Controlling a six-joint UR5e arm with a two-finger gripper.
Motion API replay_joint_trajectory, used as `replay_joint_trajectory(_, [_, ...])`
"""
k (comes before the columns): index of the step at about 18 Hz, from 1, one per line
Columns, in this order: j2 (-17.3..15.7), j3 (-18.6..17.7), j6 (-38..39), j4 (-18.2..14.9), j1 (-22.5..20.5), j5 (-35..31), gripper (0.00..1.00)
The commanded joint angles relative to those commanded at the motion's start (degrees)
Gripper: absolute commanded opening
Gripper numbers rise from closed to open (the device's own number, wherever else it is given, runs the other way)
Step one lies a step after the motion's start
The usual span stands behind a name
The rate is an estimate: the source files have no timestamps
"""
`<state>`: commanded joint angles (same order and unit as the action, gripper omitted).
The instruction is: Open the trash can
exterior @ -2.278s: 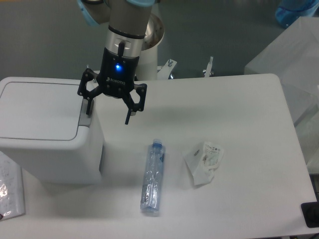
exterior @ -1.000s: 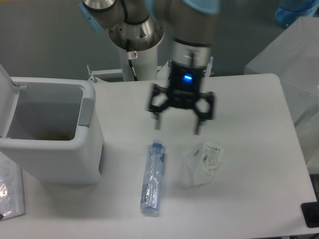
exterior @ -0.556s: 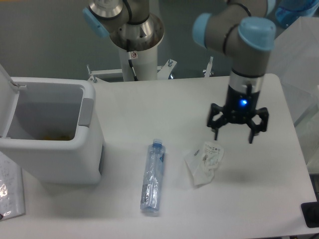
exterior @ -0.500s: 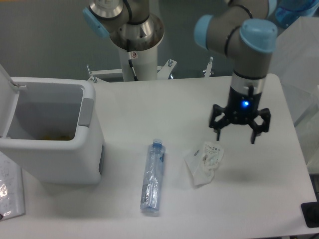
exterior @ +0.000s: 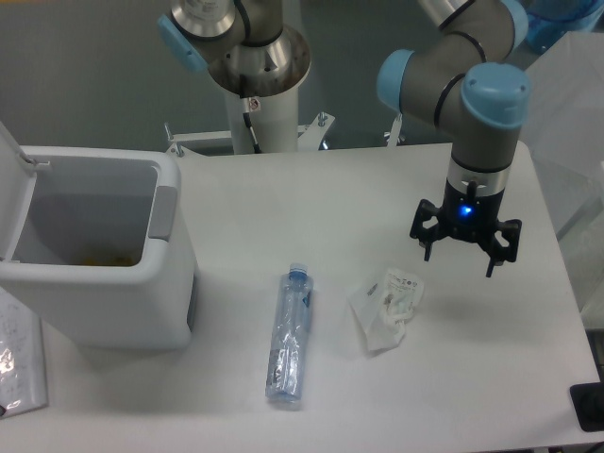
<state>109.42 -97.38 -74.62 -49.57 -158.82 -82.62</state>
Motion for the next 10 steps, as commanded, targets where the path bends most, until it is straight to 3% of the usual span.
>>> replay_joint_trajectory(10, [0.00,-0.62,0.17,0.00,0.26,-1.76,1.00])
